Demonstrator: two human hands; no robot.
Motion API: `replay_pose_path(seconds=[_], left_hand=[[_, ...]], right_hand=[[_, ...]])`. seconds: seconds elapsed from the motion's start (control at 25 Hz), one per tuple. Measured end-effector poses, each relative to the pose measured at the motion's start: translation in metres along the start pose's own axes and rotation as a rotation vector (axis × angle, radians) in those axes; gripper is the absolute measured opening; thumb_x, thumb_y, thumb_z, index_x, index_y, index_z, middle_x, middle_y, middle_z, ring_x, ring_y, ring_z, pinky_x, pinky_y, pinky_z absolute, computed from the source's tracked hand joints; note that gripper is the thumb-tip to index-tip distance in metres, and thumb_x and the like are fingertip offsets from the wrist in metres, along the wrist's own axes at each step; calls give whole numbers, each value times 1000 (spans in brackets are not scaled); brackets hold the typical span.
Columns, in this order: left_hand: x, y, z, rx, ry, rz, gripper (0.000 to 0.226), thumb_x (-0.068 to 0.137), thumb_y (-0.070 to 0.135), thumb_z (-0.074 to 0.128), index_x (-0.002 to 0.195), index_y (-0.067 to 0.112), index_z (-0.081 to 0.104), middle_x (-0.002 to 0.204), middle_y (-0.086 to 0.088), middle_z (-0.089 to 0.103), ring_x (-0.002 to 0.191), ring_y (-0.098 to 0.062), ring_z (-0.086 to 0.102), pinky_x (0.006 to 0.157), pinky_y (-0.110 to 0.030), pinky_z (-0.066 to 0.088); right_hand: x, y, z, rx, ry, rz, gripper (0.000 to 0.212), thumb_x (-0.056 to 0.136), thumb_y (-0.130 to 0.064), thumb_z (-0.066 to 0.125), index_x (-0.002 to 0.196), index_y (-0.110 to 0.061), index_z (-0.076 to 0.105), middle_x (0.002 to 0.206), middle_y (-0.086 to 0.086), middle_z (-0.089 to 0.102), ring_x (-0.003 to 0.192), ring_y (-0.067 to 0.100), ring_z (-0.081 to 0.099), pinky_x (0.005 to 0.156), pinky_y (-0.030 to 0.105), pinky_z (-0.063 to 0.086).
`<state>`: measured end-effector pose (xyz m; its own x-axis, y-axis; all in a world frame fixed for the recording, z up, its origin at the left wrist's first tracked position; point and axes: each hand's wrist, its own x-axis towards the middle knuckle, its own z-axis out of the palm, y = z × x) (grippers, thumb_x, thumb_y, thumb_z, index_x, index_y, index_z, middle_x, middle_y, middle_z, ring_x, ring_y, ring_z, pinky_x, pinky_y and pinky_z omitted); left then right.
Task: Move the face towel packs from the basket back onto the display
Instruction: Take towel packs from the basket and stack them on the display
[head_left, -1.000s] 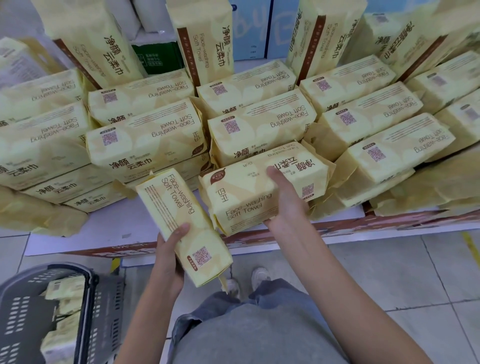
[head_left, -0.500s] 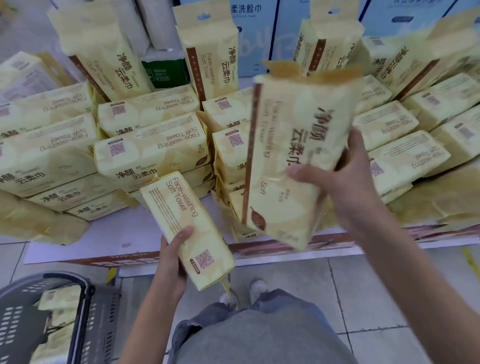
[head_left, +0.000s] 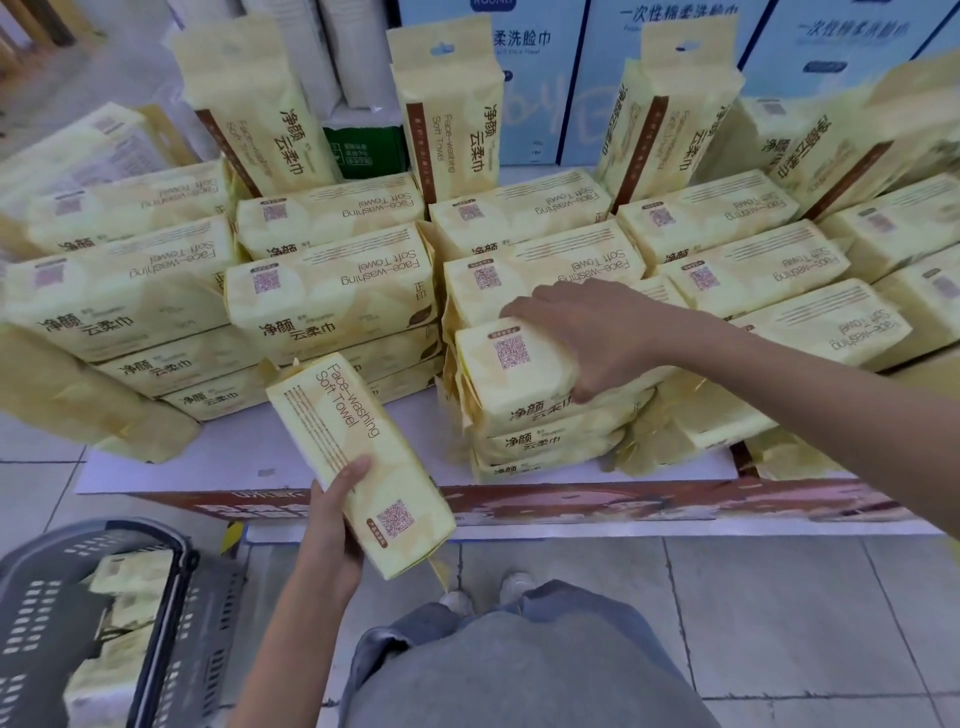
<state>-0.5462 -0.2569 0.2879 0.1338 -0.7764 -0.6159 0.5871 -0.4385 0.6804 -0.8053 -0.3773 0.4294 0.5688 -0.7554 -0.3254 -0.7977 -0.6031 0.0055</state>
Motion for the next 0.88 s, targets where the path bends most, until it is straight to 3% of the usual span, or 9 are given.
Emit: replay_pose_path(seconds=[0.12,0.28,0.48,0.6,0.88], left_hand=[[-5,-3,-1,-7,5,18,68,68,20,69,133,19,49,127,-10,61,112,-31,58,98,-54,43],[-10,-7,1,-11,35,31,61,71,19,64,130,19,51,120,-8,63,102,-28,61,94,-52,46],[-13,-12,8,-24,45,45,57,77,16,61,133,17,49,126,-9,61,104,-27,60,94,-51,46],[-16,-15,14,-31,40,52,51,82,14,59,132,18,49,120,-6,64,99,-23,63,85,-45,53],[-21,-24,29,-49,52,76,58,77,16,61,133,16,49,114,-5,66,95,-23,64,78,-40,56]], right_hand=[[9,11,15,-69,-2,-25,102,59,-37,79,141,-24,22,123,4,44,110,22,45,80,31,35],[9,22,26,-16,25,-53,105,60,-39,80,144,-23,19,127,5,41,115,22,42,91,35,38],[-3,32,42,120,195,-76,101,61,-36,80,145,-22,27,127,6,44,116,22,42,92,34,34],[-8,34,51,203,290,-90,96,60,-33,82,143,-18,34,126,8,49,116,26,45,91,33,33],[-20,30,60,86,361,-8,106,61,-60,73,147,-25,23,144,5,38,135,27,28,114,42,18]])
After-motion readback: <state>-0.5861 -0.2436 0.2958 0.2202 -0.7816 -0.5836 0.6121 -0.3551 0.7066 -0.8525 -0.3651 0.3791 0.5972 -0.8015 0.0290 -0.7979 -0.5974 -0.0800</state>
